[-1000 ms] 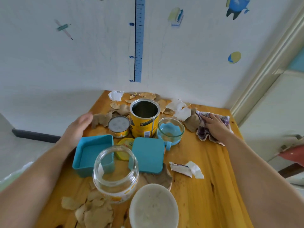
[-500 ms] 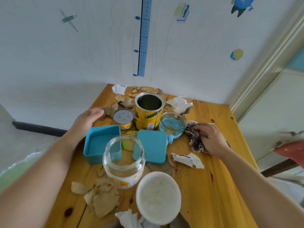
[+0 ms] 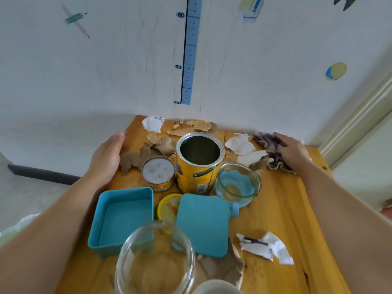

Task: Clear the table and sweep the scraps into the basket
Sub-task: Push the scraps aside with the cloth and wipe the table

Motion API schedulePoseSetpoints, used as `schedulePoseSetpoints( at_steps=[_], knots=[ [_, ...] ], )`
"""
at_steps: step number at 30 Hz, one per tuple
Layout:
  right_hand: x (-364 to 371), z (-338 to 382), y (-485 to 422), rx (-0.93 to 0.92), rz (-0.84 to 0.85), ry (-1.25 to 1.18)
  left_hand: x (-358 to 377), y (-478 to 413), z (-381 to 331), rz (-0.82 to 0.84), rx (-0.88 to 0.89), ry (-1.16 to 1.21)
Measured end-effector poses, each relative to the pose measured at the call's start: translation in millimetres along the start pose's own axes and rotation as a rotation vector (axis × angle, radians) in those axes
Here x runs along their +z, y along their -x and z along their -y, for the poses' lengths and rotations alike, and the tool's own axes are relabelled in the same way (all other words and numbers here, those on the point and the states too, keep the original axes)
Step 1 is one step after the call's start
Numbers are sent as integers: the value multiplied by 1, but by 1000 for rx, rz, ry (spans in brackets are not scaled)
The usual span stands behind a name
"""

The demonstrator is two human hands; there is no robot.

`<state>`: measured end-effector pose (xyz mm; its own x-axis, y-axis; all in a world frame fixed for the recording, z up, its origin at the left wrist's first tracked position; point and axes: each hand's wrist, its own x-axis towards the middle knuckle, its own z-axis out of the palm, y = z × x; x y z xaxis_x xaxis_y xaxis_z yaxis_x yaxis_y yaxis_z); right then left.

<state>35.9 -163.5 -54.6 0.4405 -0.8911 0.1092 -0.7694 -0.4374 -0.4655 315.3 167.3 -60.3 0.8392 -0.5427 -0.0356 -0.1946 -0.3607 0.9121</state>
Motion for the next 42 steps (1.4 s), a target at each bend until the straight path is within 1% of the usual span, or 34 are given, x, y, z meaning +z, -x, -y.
schedulePoseSetpoints(
  at_steps=[3, 5, 7, 9, 11, 13, 15, 17, 18, 21, 23, 24, 26, 27, 28, 29, 30, 32, 34, 36, 38, 40, 42],
  knots=[
    [18, 19, -15, -191, 34, 34, 5, -5, 1, -7, 60, -180],
    [24, 25, -19, -281, 68, 40, 7, -5, 0, 3, 113, -317],
    [24, 32, -18, -350, 128, 37, 6, -5, 0, 12, 132, -367],
    [23, 39, -11, -421, 194, 33, 7, -5, 0, 14, 126, -337],
    [22, 42, -1, -516, 234, 95, 6, -2, 1, 5, 99, -255],
    [19, 43, 12, -530, 236, 116, 3, 0, 3, 1, 54, -117],
    [16, 40, 25, -504, 272, 8, -2, 3, 5, 11, 30, -39],
    [12, 38, 40, -535, 297, -110, -6, 5, 5, 21, 26, -43],
    [11, 36, 46, -546, 305, -128, -6, 6, 4, 25, 19, -44],
    [5, 37, 55, -582, 365, -26, -4, 9, 0, 33, 3, -64],
    [-2, 39, 51, -546, 369, -36, -4, 10, -1, 34, -6, -59],
    [-5, 39, 44, -489, 297, -101, -4, 10, 0, 35, -4, -53],
    [-10, 44, 24, -289, 127, -250, -5, 9, 1, 26, 2, -43],
    [-11, 51, 14, -187, 75, -355, -4, 9, 1, 20, 4, -33],
    [-10, 62, 3, -103, 56, -468, -3, 8, 1, 4, 2, -18],
    [-7, 76, -7, -77, 50, -533, -2, 6, 1, -13, -2, -4],
    [-2, 92, -16, -109, 58, -513, -1, 5, 1, -28, -12, 12],
    [14, 126, -26, -243, 112, -373, 1, 3, 2, -44, -32, 34],
    [35, 150, -30, -354, 226, -223, 2, 1, 3, -40, -55, 45],
    [59, 158, -33, -487, 358, -22, 3, 0, 4, -35, -55, 42],
    [73, 158, -35, -593, 415, 160, 3, -1, 5, -31, -28, 28],
    [69, 160, -31, -628, 464, 209, 2, 0, 4, -20, -20, 6],
    [59, 160, -20, -690, 532, 206, 1, 1, 3, -6, -31, 3]
  ],
)
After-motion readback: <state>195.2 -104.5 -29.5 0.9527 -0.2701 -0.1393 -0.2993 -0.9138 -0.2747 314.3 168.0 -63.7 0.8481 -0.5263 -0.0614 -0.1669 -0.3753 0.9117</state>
